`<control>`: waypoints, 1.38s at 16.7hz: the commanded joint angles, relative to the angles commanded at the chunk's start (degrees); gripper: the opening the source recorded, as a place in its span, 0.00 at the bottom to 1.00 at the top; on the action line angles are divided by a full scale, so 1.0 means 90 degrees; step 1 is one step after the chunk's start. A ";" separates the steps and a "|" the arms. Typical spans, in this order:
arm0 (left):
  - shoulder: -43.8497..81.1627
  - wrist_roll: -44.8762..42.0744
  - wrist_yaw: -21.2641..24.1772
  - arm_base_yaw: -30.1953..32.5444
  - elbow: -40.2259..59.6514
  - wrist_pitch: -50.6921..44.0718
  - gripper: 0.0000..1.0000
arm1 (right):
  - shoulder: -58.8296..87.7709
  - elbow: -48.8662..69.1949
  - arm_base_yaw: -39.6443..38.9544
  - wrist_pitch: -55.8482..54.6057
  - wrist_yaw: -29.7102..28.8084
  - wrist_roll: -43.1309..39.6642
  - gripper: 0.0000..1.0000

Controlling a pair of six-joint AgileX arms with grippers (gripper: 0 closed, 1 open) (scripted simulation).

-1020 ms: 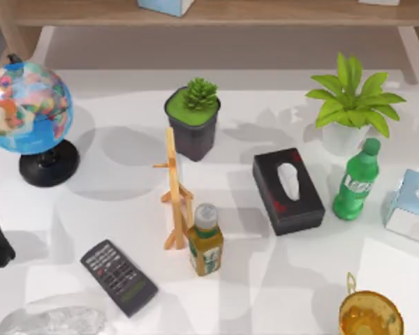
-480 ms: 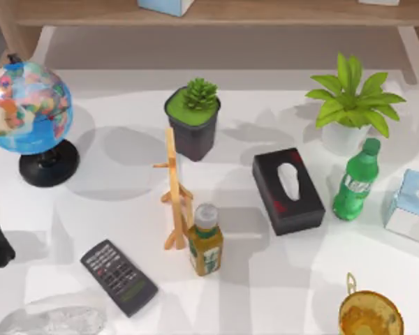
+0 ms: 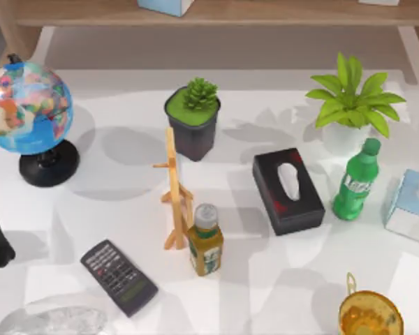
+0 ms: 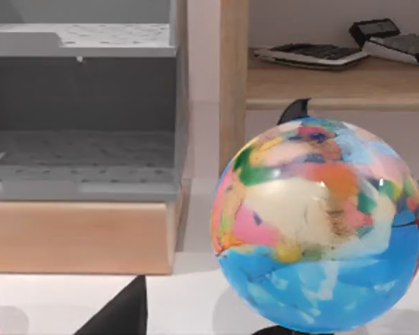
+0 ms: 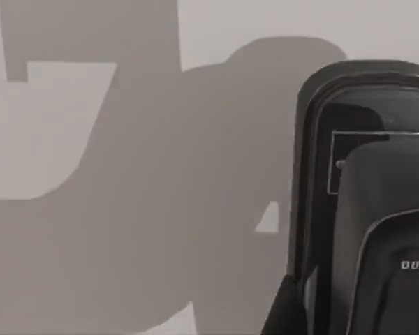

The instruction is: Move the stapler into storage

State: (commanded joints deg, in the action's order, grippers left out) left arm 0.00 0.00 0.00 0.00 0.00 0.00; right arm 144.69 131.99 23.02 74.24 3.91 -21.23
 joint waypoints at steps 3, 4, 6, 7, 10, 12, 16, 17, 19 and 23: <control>0.0000 0.0000 0.0000 0.0000 0.0000 0.0000 1.00 | 0.0049 -0.0032 0.0021 0.0016 -0.0034 -0.0040 0.00; 0.0000 0.0000 0.0000 0.0000 0.0000 0.0000 1.00 | 0.0049 -0.0032 0.0021 0.0016 -0.0034 -0.0040 0.00; 0.0000 0.0000 0.0000 0.0000 0.0000 0.0000 1.00 | 0.0049 -0.0032 0.0021 0.0016 -0.0034 -0.0040 0.08; 0.0000 0.0000 0.0000 0.0000 0.0000 0.0000 1.00 | 0.0049 -0.0032 0.0021 0.0016 -0.0034 -0.0040 0.15; 0.0000 0.0000 0.0000 0.0000 0.0000 0.0000 1.00 | 0.0049 -0.0032 0.0021 0.0016 -0.0034 -0.0040 0.38; 0.0000 0.0000 0.0000 0.0000 0.0000 0.0000 1.00 | 0.0049 -0.0032 0.0021 0.0016 -0.0034 -0.0040 0.53; 0.0000 0.0000 0.0000 0.0000 0.0000 0.0000 1.00 | 0.0049 -0.0032 0.0021 0.0016 -0.0034 -0.0040 0.83; 0.0000 0.0000 0.0000 0.0000 0.0000 0.0000 1.00 | 0.0049 -0.0032 0.0021 0.0016 -0.0034 -0.0040 0.90; 0.0000 0.0000 0.0000 0.0000 0.0000 0.0000 1.00 | 0.0049 -0.0032 0.0021 0.0016 -0.0034 -0.0040 1.00; 0.0000 0.0000 0.0000 0.0000 0.0000 0.0000 1.00 | 0.0049 -0.0032 0.0021 0.0016 -0.0034 -0.0040 1.00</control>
State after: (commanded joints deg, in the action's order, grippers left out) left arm 0.00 0.00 0.00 0.00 0.00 0.00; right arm 145.12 131.71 23.22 74.39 3.61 -21.59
